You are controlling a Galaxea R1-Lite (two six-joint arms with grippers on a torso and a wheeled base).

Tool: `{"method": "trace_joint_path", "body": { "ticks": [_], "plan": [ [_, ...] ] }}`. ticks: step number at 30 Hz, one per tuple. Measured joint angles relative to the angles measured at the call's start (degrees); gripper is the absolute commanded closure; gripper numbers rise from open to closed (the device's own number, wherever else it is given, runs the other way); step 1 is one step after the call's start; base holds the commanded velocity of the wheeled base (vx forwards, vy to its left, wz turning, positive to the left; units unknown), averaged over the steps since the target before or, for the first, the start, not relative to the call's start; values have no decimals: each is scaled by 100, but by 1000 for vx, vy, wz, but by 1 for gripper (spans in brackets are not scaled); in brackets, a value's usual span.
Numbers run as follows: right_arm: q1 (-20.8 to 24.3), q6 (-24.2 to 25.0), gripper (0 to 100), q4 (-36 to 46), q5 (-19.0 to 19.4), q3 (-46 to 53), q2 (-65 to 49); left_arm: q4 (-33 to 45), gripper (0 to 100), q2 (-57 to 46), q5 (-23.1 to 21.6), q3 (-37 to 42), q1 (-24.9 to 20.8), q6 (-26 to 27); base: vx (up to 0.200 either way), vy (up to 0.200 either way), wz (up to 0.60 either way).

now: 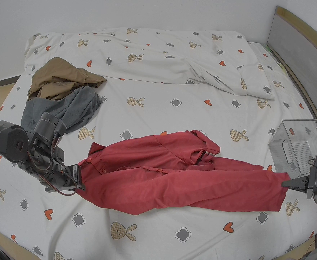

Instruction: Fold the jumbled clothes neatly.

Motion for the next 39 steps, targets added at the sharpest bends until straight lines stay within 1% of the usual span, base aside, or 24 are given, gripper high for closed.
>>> {"method": "trace_joint_path", "body": {
  "ticks": [4, 7, 9, 11, 13, 16, 18, 21, 26, 27, 28, 30, 32, 34, 36, 39],
  "plan": [
    [22, -128, 0, -9, -13, 185, 15, 11, 0, -57, 11, 112, -63, -17, 0, 0, 0],
    [-41, -378, 0, -11, -40, 286, 30, 12, 0, -146, 69, 138, -63, -22, 0, 0, 0],
    [-148, -521, 0, -20, -101, 312, 44, 11, 0, -205, 244, 145, -50, -22, 0, 0, 0],
    [-260, -662, 0, -30, -213, 329, 63, 9, 0, -268, 555, 160, -48, -26, 0, 0, 0],
    [-358, -789, 0, -49, -399, 340, 89, 6, 0, -347, 814, 204, -48, -23, 0, 0, 0],
    [-419, -848, 0, -57, -491, 361, 111, -13, 0, -494, 878, 385, -124, 21, 0, 0, 0],
    [-434, -864, 0, -57, -503, 367, 118, -65, 0, -634, 850, 641, -249, 183, 0, 0, 0],
    [-417, -875, 0, -63, -511, 371, 116, -221, 0, -839, 820, 1078, -452, 681, 0, 0, 0],
    [-277, -884, 0, -72, -528, 361, 105, -820, 0, -1029, 683, 1766, -640, 2233, 0, 0, 0],
    [-244, -884, 0, -72, -530, 356, 100, -1056, 0, -1029, 583, 1910, -667, 2510, 0, 0, 0],
    [-163, -887, 0, -79, -535, 345, 91, -1585, 0, -959, 250, 2147, -720, 2888, 0, 0, 0],
    [-135, -887, 0, -82, -536, 340, 87, -1721, 0, -909, 143, 2206, -734, 2966, 0, 0, 0],
    [-89, -887, 0, -83, -541, 332, 80, -2036, 0, -701, -90, 2337, -767, 3211, 0, 0, 0],
    [-54, -887, 0, -83, -546, 321, 72, -2314, 0, -477, -232, 2405, -789, 3472, 0, 0, 0],
    [-28, -886, 0, -85, -547, 301, 65, -2626, 0, -174, -321, 2461, -806, 3771, 0, 0, 0],
    [0, -881, 0, -88, -550, 276, 61, -3009, 0, 276, -394, 2472, -827, 4072, 0, 0, 0]
  ]
}}
